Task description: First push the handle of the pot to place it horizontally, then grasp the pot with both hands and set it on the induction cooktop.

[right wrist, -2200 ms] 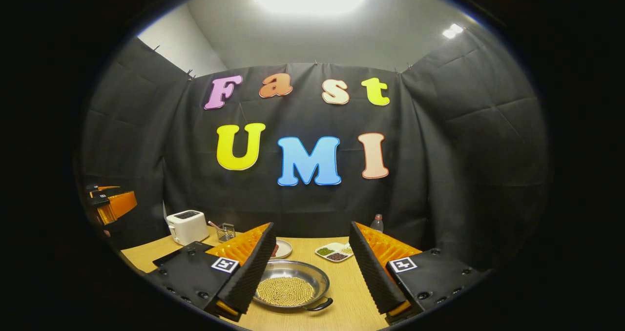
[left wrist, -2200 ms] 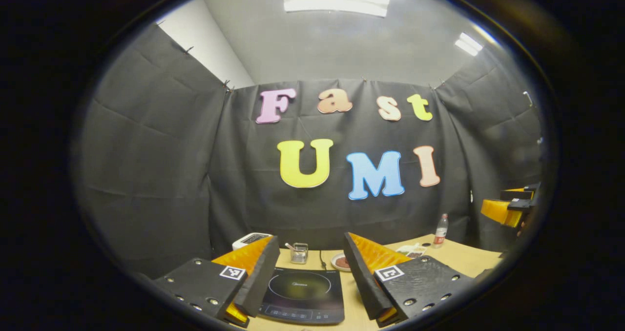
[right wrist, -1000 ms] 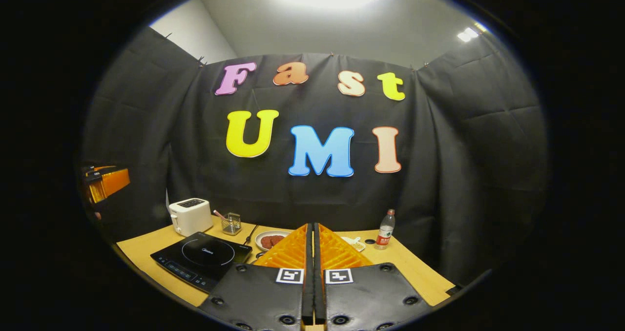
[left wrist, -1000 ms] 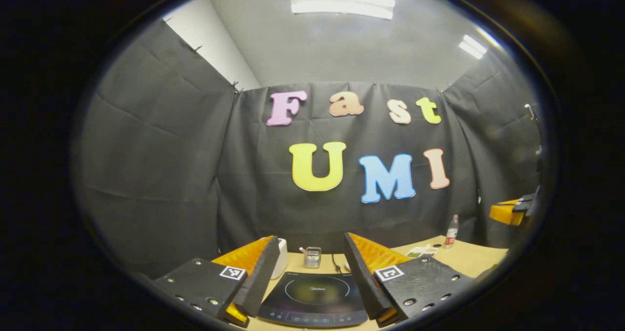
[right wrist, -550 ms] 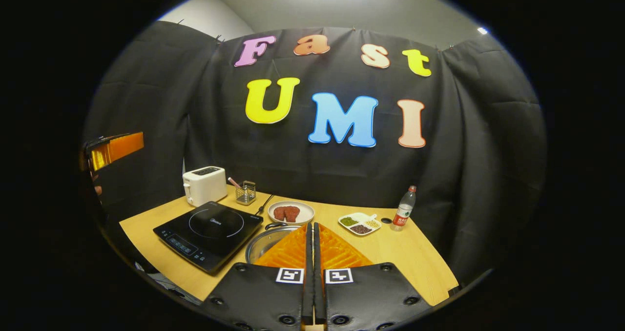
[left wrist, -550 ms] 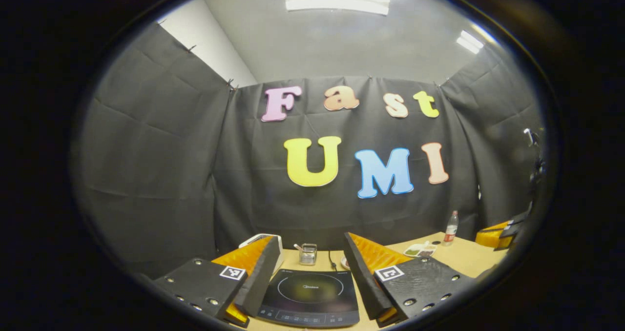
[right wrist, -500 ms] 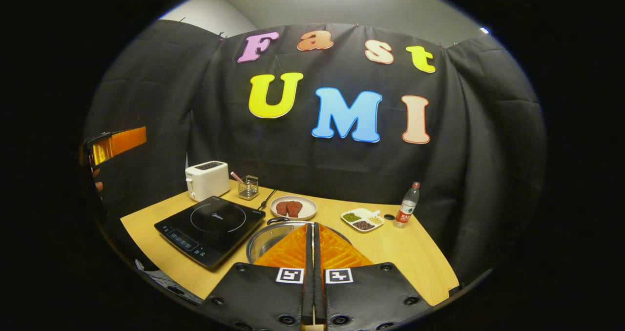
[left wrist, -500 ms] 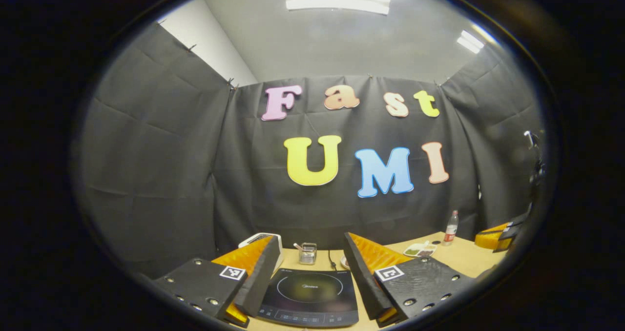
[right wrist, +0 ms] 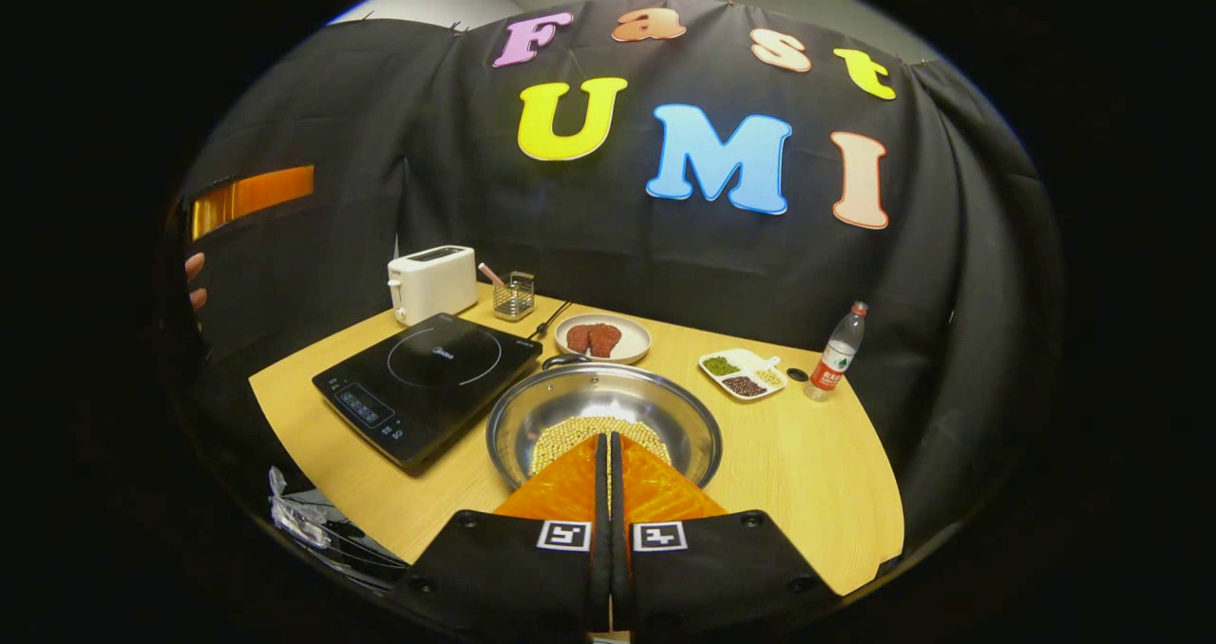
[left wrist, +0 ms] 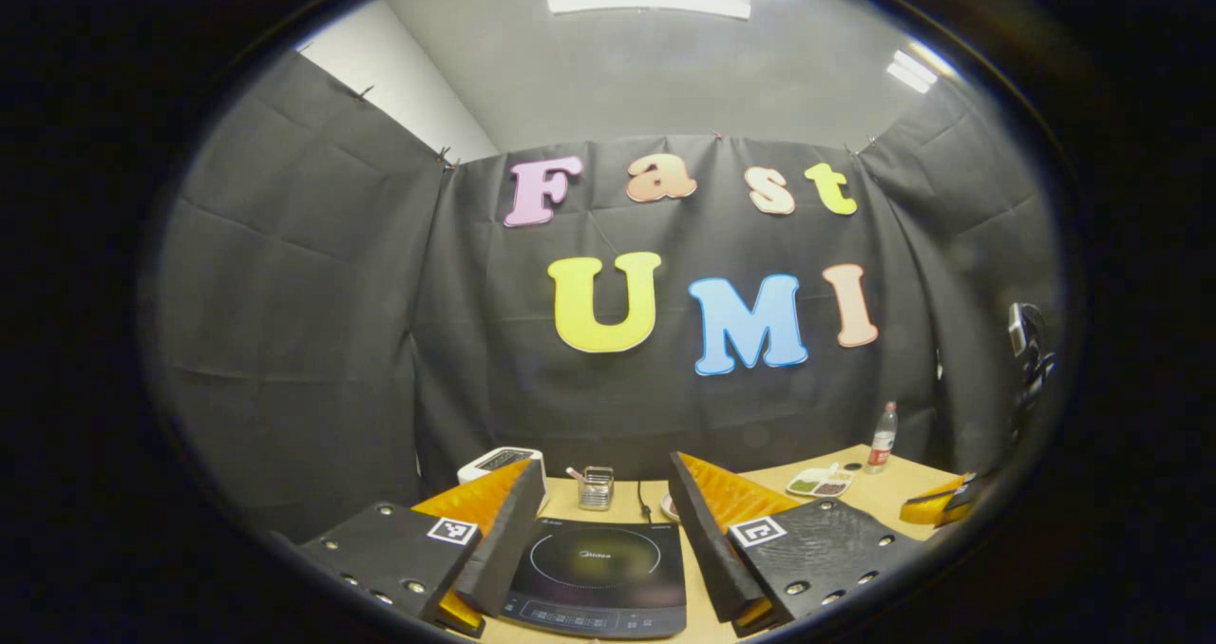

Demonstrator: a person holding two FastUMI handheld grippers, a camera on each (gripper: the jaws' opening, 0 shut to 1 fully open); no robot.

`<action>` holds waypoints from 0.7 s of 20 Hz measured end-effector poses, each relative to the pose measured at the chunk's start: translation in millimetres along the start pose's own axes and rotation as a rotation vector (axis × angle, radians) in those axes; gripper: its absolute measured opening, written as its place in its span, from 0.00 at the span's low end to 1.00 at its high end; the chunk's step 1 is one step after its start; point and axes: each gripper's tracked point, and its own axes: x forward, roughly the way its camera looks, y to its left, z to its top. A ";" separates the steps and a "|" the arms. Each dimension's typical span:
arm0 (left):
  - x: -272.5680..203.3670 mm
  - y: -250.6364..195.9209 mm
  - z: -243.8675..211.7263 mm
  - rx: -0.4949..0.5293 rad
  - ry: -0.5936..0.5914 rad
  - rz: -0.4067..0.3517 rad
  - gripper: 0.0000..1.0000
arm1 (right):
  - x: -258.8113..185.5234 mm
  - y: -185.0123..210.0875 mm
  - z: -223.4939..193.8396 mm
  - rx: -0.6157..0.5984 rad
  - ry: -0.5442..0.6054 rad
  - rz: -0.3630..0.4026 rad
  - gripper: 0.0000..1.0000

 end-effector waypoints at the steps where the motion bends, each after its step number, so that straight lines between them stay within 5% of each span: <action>1: 1.2 -1.1 0.2 0.000 -0.001 0.005 0.77 | 3.5 0.8 -6.3 -0.005 0.020 0.010 0.02; 14: 19.3 -27.4 -4.3 0.027 0.021 0.037 0.80 | 27.0 4.2 -84.2 -0.041 0.250 0.135 0.02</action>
